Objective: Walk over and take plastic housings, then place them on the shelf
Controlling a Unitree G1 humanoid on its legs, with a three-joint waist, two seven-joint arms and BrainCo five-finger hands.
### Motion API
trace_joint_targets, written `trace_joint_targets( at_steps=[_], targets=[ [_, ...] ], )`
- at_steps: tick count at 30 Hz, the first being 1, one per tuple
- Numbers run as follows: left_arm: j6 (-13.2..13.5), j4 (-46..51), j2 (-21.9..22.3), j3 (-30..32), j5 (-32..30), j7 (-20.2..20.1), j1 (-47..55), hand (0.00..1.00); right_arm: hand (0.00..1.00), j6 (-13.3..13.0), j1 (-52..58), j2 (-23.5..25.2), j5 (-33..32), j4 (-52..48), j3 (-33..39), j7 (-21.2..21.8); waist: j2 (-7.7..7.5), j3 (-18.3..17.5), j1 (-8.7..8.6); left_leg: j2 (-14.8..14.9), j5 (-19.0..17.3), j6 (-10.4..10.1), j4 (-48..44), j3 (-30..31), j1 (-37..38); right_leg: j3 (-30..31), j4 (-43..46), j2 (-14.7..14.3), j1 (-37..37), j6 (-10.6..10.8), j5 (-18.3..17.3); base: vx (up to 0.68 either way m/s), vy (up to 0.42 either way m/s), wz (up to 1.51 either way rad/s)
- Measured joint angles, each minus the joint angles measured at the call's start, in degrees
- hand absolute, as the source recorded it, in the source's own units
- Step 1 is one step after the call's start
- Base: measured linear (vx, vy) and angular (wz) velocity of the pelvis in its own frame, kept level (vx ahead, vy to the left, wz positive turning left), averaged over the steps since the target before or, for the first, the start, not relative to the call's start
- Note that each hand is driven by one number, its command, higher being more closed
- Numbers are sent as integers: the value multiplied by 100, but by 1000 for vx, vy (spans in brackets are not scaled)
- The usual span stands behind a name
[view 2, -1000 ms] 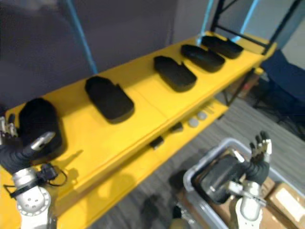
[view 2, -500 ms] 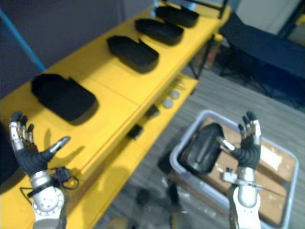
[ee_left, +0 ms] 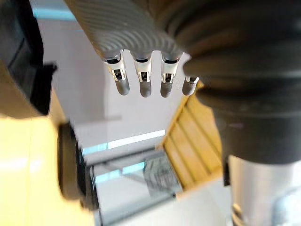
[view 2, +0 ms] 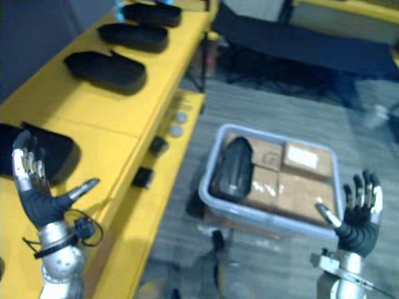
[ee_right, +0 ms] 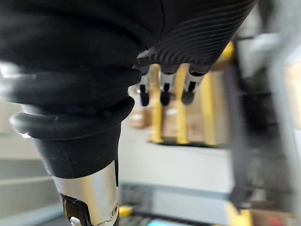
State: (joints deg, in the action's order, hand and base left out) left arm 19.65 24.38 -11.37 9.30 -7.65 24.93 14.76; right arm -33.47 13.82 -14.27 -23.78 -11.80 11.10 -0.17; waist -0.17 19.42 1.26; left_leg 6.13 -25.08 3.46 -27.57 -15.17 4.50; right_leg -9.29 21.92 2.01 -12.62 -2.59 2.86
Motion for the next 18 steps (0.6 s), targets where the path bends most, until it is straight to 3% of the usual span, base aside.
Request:
trace_joint_targets(
  at_steps=[2, 4, 5, 7, 9, 10, 12, 14, 16, 18],
  targets=[
    [-112, -22, -71, 108, 30, -101, -29, 0, 0, 97, -687, -147, 313, 208, -447, -147, -13, -71, 159, 169, 171, -35, 45, -183, -173, -358, 608, 421, 219, 142, -603, -207, 3, -81],
    [-140, -116, -123, 172, 67, -131, -77, 0, 0, 332, -1088, -161, 584, 435, -789, -378, -112, -146, 354, 254, 358, -66, 154, -367, -370, -522, 863, 880, 522, 199, -971, 2, -26, -59],
    [-150, -210, -130, 193, 112, -136, -58, 0, 0, 492, -1198, -156, 739, 465, -886, -496, -149, -169, 487, 274, 476, -113, 217, -431, -483, -536, 835, 1116, 774, 256, -1059, 197, -4, -45],
    [-164, -302, -109, 245, 296, -144, 41, 0, 0, 744, -1229, -127, 903, 544, -959, -617, -242, -241, 554, 317, 605, -195, 212, -440, -736, -631, 647, 1345, 1110, 326, -1076, 188, -81, -20],
    [-209, -330, -13, 319, 363, -157, 101, 0, 0, 964, -1210, -61, 980, 604, -1022, -657, -363, -327, 594, 347, 721, -302, 90, -429, -1066, -662, 41, 1345, 1300, 422, -773, 67, -218, -16],
    [-240, -342, 107, 326, 477, -156, 66, 0, 0, 1075, -1162, -40, 1088, 617, -1027, -696, -370, -340, 594, 408, 773, -391, -78, -357, -1309, -687, -366, 1229, 1389, 668, -744, -41, -324, -20],
    [-246, -348, 340, 206, 481, -154, 52, 0, 0, 1200, -1075, -37, 1113, 635, -1016, -764, -224, -302, 568, 551, 886, -558, -127, -73, -1511, -817, -759, 969, 1466, 898, -776, -53, -331, -17],
    [-200, -360, 466, -10, 495, -151, 18, 0, 0, 1200, -828, -38, 1113, 677, -846, -927, -101, -138, 438, 682, 1115, -679, -53, 332, -1536, -827, -425, 821, 1277, 1124, -945, -128, -296, -10],
    [-64, -362, 571, -80, 513, -129, 0, 0, 0, 1188, -793, -24, 1101, 753, -504, -1063, -2, 99, 365, 753, 1275, -730, 75, 544, -1391, -775, -19, 785, 1057, 1066, -988, -230, -227, -52],
    [66, -359, 570, -151, 506, -82, 61, 0, 0, 1130, -782, -26, 1102, 838, -182, -1196, -15, 165, 313, 722, 1366, -832, 350, 676, -1370, -665, -71, 741, 852, 973, -1042, -199, -175, -79]
  ],
)
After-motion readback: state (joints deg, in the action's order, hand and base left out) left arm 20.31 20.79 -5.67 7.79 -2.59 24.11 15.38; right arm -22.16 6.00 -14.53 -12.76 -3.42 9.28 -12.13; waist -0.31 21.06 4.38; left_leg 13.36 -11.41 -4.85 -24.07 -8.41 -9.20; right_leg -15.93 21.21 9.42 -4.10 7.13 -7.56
